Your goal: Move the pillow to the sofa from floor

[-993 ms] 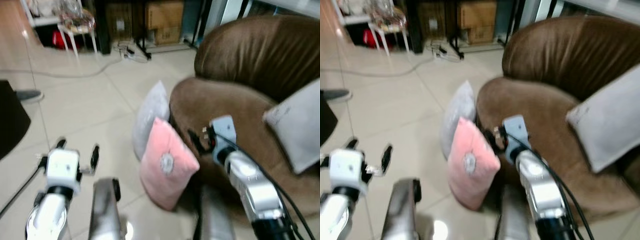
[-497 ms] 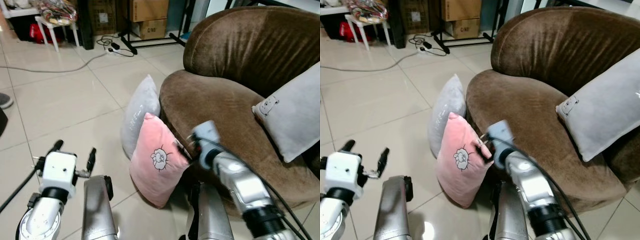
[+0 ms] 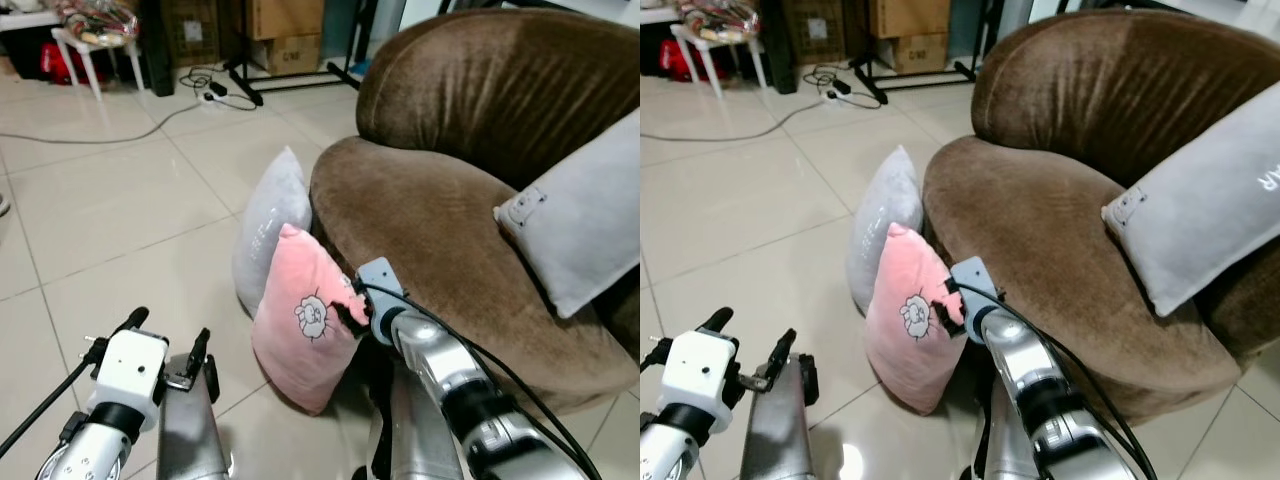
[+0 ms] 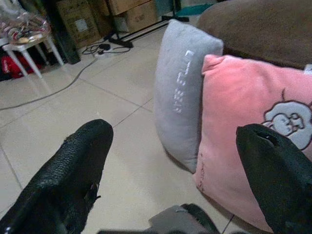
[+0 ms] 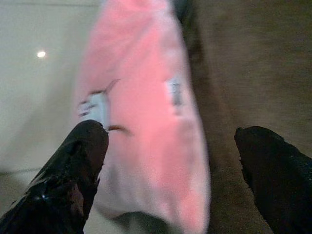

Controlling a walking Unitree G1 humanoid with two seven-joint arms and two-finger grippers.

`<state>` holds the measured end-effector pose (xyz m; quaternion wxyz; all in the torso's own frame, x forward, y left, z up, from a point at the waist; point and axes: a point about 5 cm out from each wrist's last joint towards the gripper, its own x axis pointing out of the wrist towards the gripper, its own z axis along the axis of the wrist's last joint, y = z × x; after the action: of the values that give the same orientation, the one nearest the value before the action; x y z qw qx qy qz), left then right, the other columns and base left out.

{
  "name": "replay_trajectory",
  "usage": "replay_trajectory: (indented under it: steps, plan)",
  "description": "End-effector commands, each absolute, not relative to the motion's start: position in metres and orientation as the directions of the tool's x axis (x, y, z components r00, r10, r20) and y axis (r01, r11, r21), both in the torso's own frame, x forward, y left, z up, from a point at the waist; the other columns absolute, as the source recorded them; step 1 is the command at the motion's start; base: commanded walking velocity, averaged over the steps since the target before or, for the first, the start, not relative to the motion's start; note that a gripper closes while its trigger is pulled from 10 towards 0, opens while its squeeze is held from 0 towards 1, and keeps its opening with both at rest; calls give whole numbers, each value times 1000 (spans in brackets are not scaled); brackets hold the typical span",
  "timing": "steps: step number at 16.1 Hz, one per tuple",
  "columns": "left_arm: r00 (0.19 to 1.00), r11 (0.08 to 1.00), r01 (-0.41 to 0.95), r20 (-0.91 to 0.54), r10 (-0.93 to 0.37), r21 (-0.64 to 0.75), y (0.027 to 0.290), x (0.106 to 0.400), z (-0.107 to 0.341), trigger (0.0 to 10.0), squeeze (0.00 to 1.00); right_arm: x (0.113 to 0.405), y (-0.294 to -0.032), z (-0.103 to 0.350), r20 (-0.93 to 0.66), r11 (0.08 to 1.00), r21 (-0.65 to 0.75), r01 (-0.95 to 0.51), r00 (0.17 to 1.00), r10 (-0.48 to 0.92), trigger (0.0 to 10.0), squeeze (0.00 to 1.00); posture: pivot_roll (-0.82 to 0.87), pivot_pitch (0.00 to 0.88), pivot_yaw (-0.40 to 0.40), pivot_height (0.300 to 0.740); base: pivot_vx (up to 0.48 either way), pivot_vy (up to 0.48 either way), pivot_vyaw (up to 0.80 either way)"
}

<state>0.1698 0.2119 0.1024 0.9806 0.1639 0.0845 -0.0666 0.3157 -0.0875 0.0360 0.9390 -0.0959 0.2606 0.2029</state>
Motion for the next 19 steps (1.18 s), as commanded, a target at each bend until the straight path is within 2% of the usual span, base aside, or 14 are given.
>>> replay_trajectory:
  steps: [1,4,5,6,9,13,17,19]
  plan:
    - [972,936,190,-194,-135,298,208,168,105,10000,0,322,-89,40,-500,913,-68,-403,805,318,10000,1000,10,22,-143,440,0,0,0]
    - [966,937,209,-210,-152,280,205,162,106,10000,0,323,-81,38,-492,906,-43,-420,798,347,10000,996,-14,65,-148,440,0,0,0]
    - [963,939,215,-218,-158,269,204,159,106,10000,0,323,-77,38,-483,902,-28,-431,796,365,10000,553,-25,75,-151,440,0,0,0]
    - [962,939,219,-220,-163,264,200,154,107,10000,0,322,-75,38,-466,896,-9,-444,795,389,10000,0,-48,86,-160,440,0,0,0]
    - [965,949,201,-215,-149,244,194,145,110,10000,0,320,-72,49,-386,860,62,-506,783,488,10000,0,-79,104,-198,440,0,0,0]
    - [967,954,181,-219,-128,240,191,134,114,10000,0,320,-75,61,-312,837,94,-539,783,539,10000,0,-79,132,-237,440,0,0,0]
    - [961,948,203,-233,-146,245,190,127,120,10000,0,314,-78,58,-323,828,106,-550,769,552,10000,0,-64,148,-215,440,0,0,0]
    - [955,938,231,-244,-168,258,194,128,123,10000,0,310,-79,57,-319,833,127,-538,773,548,10000,0,-59,155,-173,440,0,0,0]
